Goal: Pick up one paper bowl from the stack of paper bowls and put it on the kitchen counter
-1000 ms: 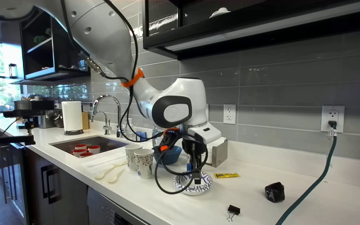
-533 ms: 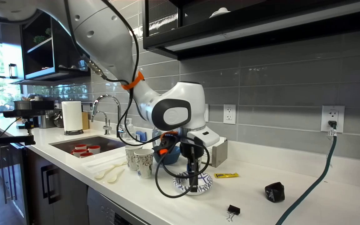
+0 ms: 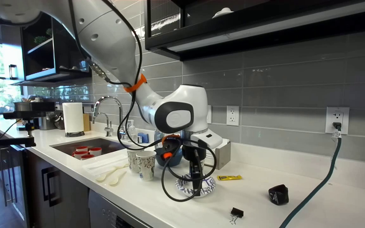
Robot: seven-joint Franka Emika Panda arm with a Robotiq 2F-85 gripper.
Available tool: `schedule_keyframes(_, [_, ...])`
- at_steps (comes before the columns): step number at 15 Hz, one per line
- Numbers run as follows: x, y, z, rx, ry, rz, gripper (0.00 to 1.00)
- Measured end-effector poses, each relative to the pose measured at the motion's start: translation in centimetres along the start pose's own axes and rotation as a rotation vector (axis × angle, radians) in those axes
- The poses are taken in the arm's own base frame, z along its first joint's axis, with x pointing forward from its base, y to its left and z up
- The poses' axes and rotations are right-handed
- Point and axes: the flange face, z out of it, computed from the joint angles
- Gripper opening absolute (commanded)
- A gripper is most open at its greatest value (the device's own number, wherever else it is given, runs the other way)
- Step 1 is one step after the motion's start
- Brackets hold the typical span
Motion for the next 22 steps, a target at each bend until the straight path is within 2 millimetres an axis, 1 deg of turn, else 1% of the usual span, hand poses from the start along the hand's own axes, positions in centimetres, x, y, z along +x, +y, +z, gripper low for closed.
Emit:
schedule_keyframes(2, [0.0,-0.3,0.3,-0.002,-0.003,-0.020,0.77])
schedule_keyframes(3, [0.1,-0.4,0.3,-0.002,-0.002,-0.029,0.75])
schedule_keyframes(5, [0.2,-0.8,0.4,0.000,0.000,-0.041,0.61])
schedule_keyframes(6, [0.3,-0.9,0.3,0.001,0.002,-0.045,0.59])
schedule_keyframes(7, [0.4,-1.0,0.2,0.003,0.005,-0.048,0.54])
schedule_keyframes(8, [0.5,-1.0,0.1,0.004,0.007,-0.051,0.45])
schedule_keyframes(9, [0.6,-1.1,0.0,0.005,0.010,-0.055,0.29])
schedule_keyframes(11, [0.7,-1.2,-0.1,0.006,0.012,-0.059,0.13])
schedule_keyframes(13, [0.7,-1.2,-0.1,0.005,0.012,-0.062,0.00])
schedule_keyframes(16, [0.9,-0.8,0.0,0.001,0.013,-0.058,0.00])
schedule_keyframes(17, [1.0,-0.6,0.0,0.000,0.014,-0.054,0.01])
schedule_keyframes(19, [1.3,-0.2,-0.1,-0.002,0.017,-0.046,0.00])
schedule_keyframes(22, [1.6,0.1,-0.1,-0.003,0.020,-0.038,0.00])
